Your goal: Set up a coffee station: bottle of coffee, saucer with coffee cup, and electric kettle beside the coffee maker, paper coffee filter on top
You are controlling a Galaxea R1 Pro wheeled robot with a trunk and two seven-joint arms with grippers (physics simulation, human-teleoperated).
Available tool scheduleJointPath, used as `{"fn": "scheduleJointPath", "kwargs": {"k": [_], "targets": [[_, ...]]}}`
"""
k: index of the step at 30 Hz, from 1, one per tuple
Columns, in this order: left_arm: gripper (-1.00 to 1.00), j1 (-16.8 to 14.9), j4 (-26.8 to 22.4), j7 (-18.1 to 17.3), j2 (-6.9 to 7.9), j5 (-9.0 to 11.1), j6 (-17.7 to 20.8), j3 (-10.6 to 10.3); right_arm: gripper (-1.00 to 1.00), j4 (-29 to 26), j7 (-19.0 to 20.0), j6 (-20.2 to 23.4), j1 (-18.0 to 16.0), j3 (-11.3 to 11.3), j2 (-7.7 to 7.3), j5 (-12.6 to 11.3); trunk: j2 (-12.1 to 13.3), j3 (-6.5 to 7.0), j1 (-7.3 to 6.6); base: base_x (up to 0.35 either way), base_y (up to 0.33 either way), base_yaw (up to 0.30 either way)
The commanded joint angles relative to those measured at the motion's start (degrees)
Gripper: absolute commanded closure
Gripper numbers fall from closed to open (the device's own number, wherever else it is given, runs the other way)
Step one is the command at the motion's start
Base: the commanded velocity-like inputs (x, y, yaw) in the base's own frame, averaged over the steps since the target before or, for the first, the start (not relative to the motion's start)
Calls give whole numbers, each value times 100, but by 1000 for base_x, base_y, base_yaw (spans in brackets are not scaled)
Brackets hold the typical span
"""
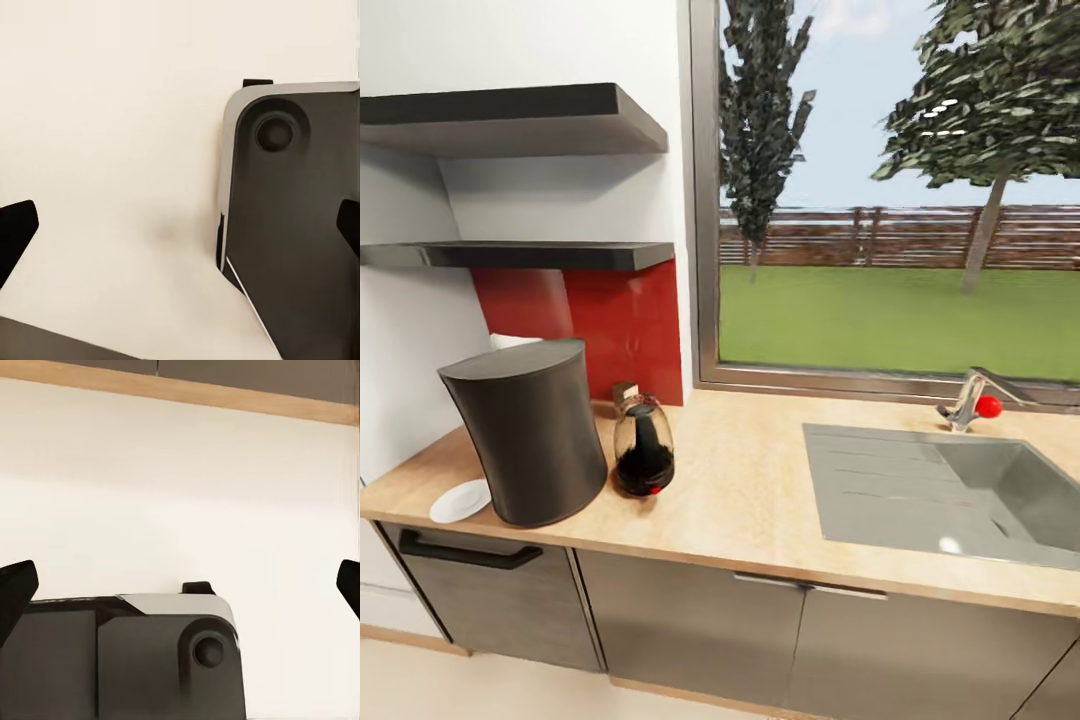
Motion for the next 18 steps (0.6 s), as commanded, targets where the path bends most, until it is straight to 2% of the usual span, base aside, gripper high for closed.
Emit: {"fn": "scheduleJointPath", "kwargs": {"k": [1,18], "targets": [[-100,-2,5,9,0,-43,-21,47,-100,8,-23,-15,-4,-48,-36,60,-6,-5,2,0,0,-297],[-100,-2,14,9,6,-43,-20,48,-100,8,-18,-15,-4,-52,-64,60,-6,-12,2,0,0,-300]]}}
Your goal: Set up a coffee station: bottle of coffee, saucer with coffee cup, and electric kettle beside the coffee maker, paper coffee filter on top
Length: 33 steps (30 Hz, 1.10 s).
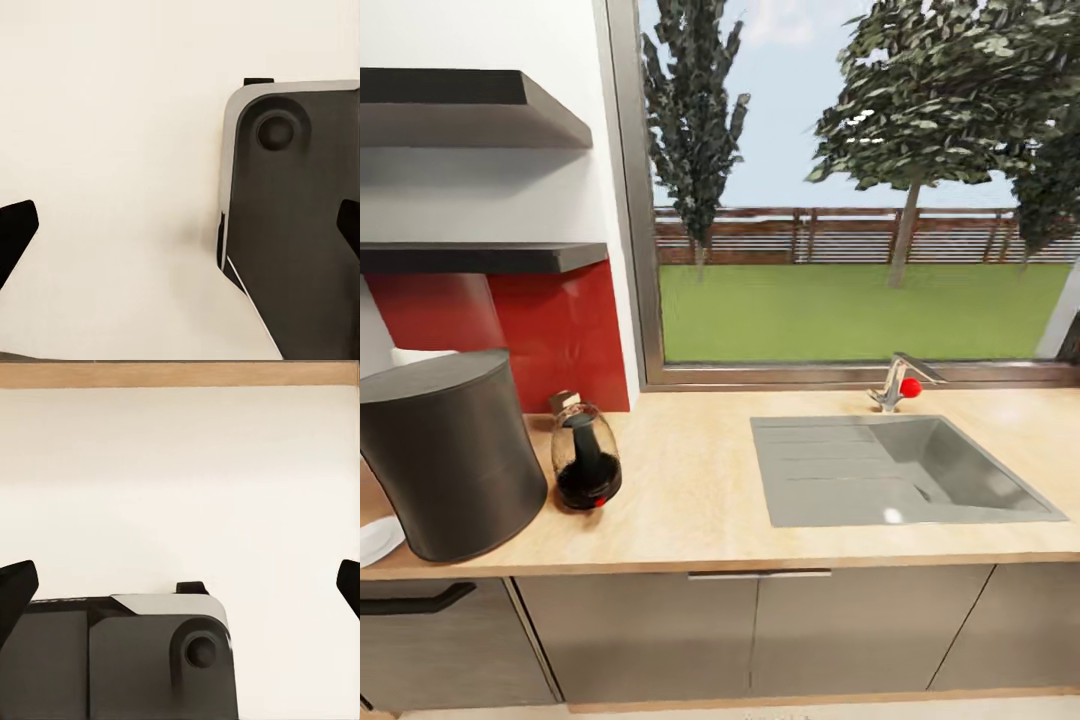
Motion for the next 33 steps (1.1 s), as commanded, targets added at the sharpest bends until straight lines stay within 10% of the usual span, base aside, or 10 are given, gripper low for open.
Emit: {"fn": "scheduleJointPath", "kwargs": {"k": [1,33], "targets": [[-100,-2,5,10,0,-43,-20,44,-100,8,-23,-15,-4,-49,1,60,-7,-9,3,0,0,-298],[-100,-2,-12,-16,10,-56,-22,12,-100,7,-4,-18,-4,-34,15,60,-7,-150,3,0,-146,-244]]}}
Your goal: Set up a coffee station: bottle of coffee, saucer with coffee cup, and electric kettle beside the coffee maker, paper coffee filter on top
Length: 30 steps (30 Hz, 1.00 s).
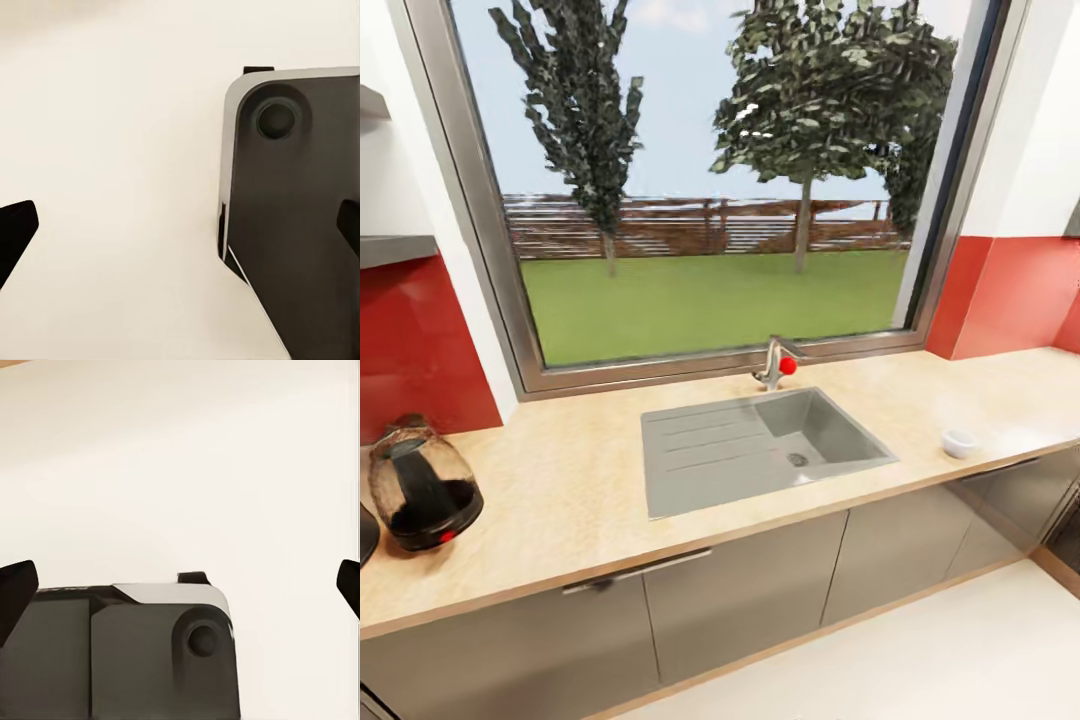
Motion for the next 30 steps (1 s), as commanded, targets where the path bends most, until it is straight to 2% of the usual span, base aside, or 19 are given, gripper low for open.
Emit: {"fn": "scheduleJointPath", "kwargs": {"k": [1,16,30], "targets": [[-100,-5,6,14,0,-45,-22,42,-100,6,-18,-15,-6,-46,3,62,-13,-14,4,25,-273,-25],[-100,-5,6,22,-7,-48,-22,42,-100,1,-29,-28,-6,-52,5,59,-13,-15,4,122,-259,-3],[-100,-5,6,23,0,-41,-22,49,-100,-2,-27,-28,-6,-57,5,51,-13,-8,4,165,-236,-244]]}}
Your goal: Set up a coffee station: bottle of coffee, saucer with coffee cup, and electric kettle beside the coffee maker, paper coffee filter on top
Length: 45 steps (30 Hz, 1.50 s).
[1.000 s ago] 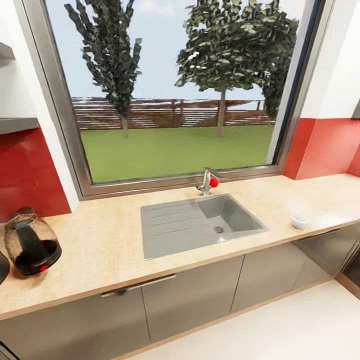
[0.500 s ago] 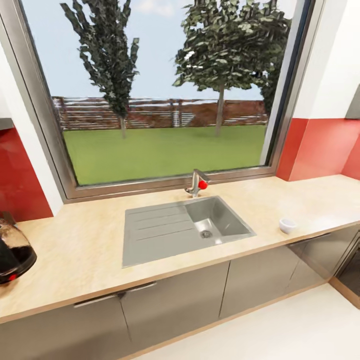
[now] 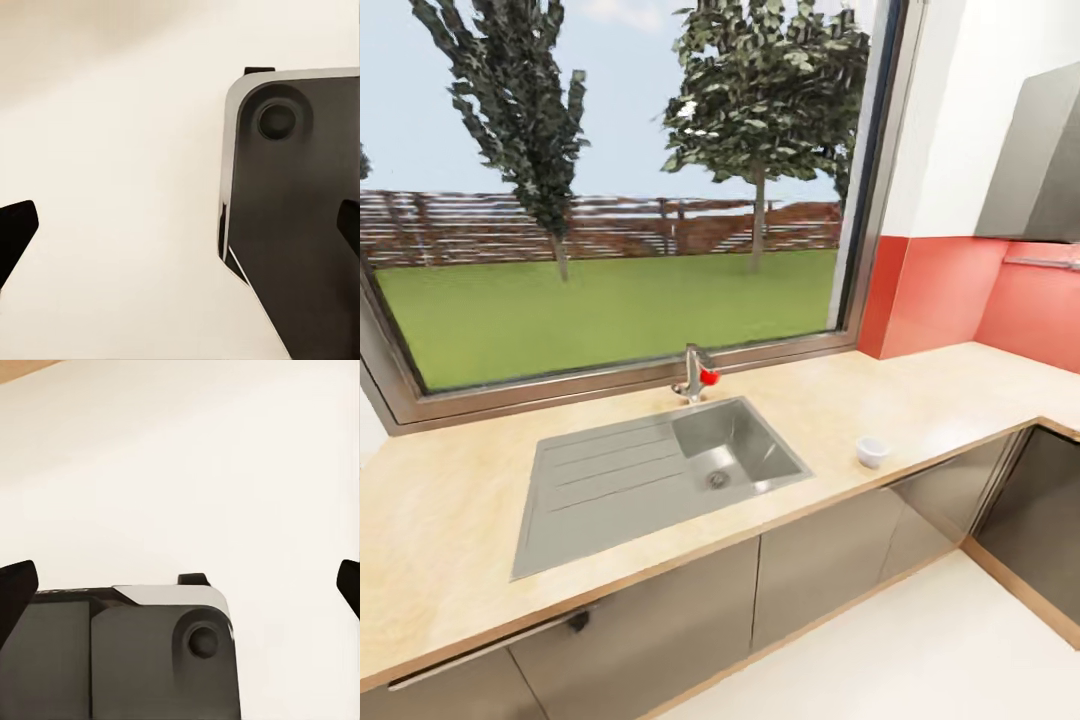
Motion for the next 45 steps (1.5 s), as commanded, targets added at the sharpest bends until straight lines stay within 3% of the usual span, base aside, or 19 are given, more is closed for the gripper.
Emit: {"fn": "scheduleJointPath", "kwargs": {"k": [1,13,15,17,18,22,45], "targets": [[-100,-4,4,13,-1,-44,-22,43,-100,7,-20,-15,-7,-48,2,60,-12,-13,5,118,-252,-268],[-100,-4,4,13,-2,-42,-15,44,-100,7,-30,-12,-7,-55,-1,63,-12,-13,5,94,-262,-203],[-100,-4,4,13,-1,-42,-13,43,-100,28,-45,22,14,-43,-90,82,-12,-13,5,90,-264,-3],[-100,-4,4,13,-1,-42,-13,41,-100,27,-44,214,62,-41,-231,85,-12,-13,5,90,-264,-1],[-100,-4,4,13,-1,-42,-13,38,-100,25,-30,509,84,-40,-329,86,-12,-13,5,93,-264,0],[-100,-4,4,13,-1,-42,-13,35,-100,24,-7,1117,115,-35,-420,86,-12,-13,5,104,-264,0],[-100,-4,4,21,-6,-42,-17,54,-100,24,0,1286,134,-22,-372,86,-12,-13,5,133,-264,0]]}}
